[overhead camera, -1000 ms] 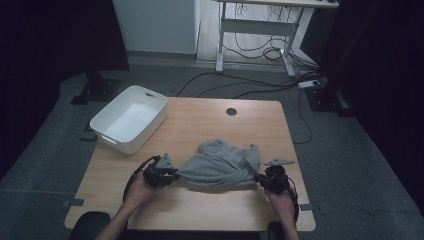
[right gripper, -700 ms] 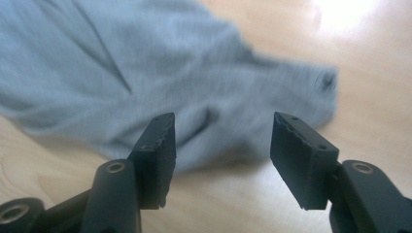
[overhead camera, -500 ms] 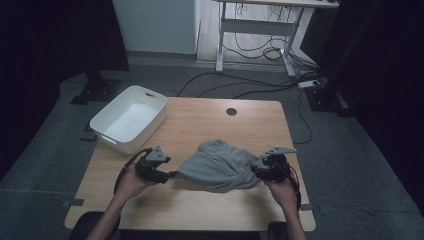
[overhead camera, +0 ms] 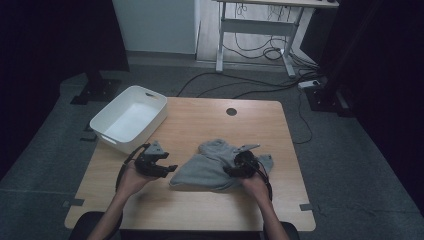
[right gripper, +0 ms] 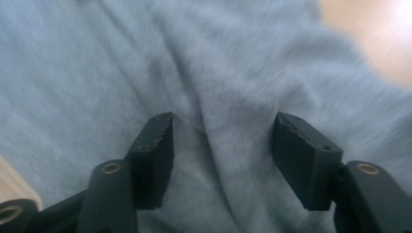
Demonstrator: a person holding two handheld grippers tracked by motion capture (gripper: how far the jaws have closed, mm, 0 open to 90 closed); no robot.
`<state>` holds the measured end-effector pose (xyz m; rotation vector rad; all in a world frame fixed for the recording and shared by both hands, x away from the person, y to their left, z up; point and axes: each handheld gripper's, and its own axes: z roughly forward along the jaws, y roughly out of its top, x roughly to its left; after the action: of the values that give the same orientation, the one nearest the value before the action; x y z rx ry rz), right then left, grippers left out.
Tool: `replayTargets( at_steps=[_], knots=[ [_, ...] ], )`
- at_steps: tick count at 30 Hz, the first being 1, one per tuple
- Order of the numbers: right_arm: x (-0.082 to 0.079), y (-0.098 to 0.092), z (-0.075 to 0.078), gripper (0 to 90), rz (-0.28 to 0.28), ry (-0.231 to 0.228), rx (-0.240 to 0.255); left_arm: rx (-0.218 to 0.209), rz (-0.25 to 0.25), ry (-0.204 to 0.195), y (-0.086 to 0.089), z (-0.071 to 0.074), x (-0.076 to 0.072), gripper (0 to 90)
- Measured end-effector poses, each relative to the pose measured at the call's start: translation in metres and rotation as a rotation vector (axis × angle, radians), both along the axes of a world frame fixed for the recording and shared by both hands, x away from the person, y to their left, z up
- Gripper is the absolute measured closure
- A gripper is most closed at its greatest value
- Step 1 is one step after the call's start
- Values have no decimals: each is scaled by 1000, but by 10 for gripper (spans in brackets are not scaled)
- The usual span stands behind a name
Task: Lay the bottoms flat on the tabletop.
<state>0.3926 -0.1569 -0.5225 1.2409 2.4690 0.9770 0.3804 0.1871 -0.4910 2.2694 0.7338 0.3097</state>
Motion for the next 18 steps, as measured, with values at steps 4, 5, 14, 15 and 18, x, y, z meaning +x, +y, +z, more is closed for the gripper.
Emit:
replayTargets(
  at_steps=[4, 5, 14, 15, 18],
  knots=[
    [-15, -7, -11, 488, -22, 33, 32, 17, 4, 21, -8, -10, 6, 360],
    [-25, -11, -13, 508, -35, 37, 48, 17, 6, 25, -9, -12, 7, 360],
    [-50, -16, 1, 420, -1, 21, -29, 11, 30, 32, -8, -13, 10, 357],
    [-49, -16, 7, 406, -5, 5, -30, 3, 31, 37, -9, -12, 11, 357],
    [-34, -12, 29, 381, -10, -50, -15, -13, 19, 52, -11, -11, 14, 348]
  ],
)
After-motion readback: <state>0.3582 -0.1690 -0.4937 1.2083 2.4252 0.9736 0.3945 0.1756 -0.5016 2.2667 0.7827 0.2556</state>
